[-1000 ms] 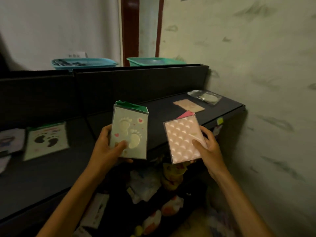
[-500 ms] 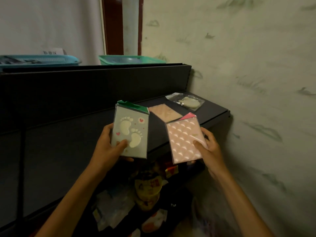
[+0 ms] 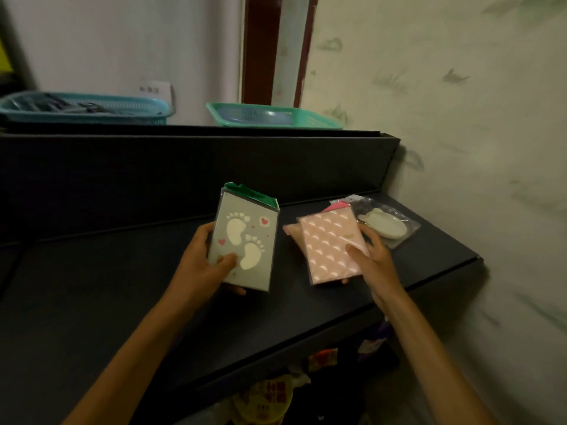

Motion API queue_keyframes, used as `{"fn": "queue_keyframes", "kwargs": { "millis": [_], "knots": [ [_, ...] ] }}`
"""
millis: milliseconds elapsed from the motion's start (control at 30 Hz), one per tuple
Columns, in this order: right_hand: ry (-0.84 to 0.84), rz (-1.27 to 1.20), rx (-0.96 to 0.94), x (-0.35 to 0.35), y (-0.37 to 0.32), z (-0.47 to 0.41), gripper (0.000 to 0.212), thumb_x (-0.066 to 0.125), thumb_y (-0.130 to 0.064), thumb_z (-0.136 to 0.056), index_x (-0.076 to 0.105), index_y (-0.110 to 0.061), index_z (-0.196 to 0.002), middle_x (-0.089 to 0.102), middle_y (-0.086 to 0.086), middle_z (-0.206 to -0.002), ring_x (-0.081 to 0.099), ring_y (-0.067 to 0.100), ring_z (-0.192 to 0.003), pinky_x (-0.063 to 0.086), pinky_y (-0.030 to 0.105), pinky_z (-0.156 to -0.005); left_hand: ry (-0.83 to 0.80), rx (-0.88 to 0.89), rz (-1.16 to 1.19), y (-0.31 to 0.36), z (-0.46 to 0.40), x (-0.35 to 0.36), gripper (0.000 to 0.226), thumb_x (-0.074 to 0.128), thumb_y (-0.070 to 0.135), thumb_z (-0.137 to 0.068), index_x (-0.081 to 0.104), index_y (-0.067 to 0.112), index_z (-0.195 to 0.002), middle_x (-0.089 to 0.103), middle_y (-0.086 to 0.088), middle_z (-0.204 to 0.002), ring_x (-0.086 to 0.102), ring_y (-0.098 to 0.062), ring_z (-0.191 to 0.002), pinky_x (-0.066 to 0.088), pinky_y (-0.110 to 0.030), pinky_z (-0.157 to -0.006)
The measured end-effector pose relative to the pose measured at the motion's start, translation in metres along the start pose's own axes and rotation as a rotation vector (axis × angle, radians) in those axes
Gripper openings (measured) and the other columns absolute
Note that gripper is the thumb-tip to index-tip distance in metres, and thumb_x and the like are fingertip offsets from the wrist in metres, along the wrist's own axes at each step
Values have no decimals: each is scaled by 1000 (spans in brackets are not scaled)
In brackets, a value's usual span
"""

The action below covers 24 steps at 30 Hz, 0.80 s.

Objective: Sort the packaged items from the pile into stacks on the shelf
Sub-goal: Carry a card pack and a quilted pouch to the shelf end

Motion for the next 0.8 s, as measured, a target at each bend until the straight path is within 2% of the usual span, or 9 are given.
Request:
{"fn": "queue_keyframes", "kwargs": {
  "millis": [133, 300, 467, 633, 700, 800],
  "knots": [
    [-106, 6, 13, 14, 2, -38, 42, 58, -6, -90, 47, -28, -124, 56, -2, -117, 60, 7, -92, 51, 22, -59, 61, -18, -24, 0, -8, -5, 52, 58, 2, -87, 38, 31, -126, 51, 6, -115, 61, -19, -93, 58, -29, -52],
    [-233, 221, 7, 13, 12, -73, 43, 61, -12, -88, 50, -26, -127, 58, 4, -124, 59, 21, -103, 53, 45, -86, 123, -39, -47, -4, -17, -2, 56, 59, 3, -87, 38, 28, -132, 53, 1, -119, 63, -22, -97, 59, -35, -56],
    [-288, 525, -75, 8, 16, -87, 48, 62, -23, -89, 47, -16, -133, 56, 8, -125, 56, 23, -105, 47, 39, -89, 180, -53, -49, -4, -24, 9, 57, 59, 3, -86, 38, 28, -132, 54, 6, -112, 63, -20, -94, 59, -32, -55],
    [-249, 817, -226, 6, 16, -93, 52, 60, -33, -89, 43, -18, -136, 45, 8, -135, 47, 24, -120, 42, 38, -99, 246, -91, -75, -9, -24, 22, 55, 60, 4, -87, 38, 30, -131, 53, 3, -116, 62, -21, -94, 58, -31, -55],
    [-278, 840, -329, 9, 9, -94, 49, 57, -33, -90, 43, -19, -136, 44, 5, -137, 42, 23, -125, 37, 37, -103, 272, -116, -86, -10, -22, 27, 54, 59, 4, -87, 38, 31, -129, 52, 5, -112, 62, -20, -92, 58, -29, -54],
    [-421, 832, -498, 20, 0, -92, 46, 55, -32, -91, 44, -25, -135, 45, 1, -136, 40, 20, -125, 32, 34, -104, 305, -166, -67, -14, -19, 35, 54, 59, 5, -88, 38, 32, -130, 52, 3, -113, 63, -22, -93, 59, -34, -58]
  ]
}}
Point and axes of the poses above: each hand's wrist, its own z-axis away from the middle knuckle, its own x-axis out of the palm, y = z × x, the point moved 2 cm from there along -z, towards the middle knuckle
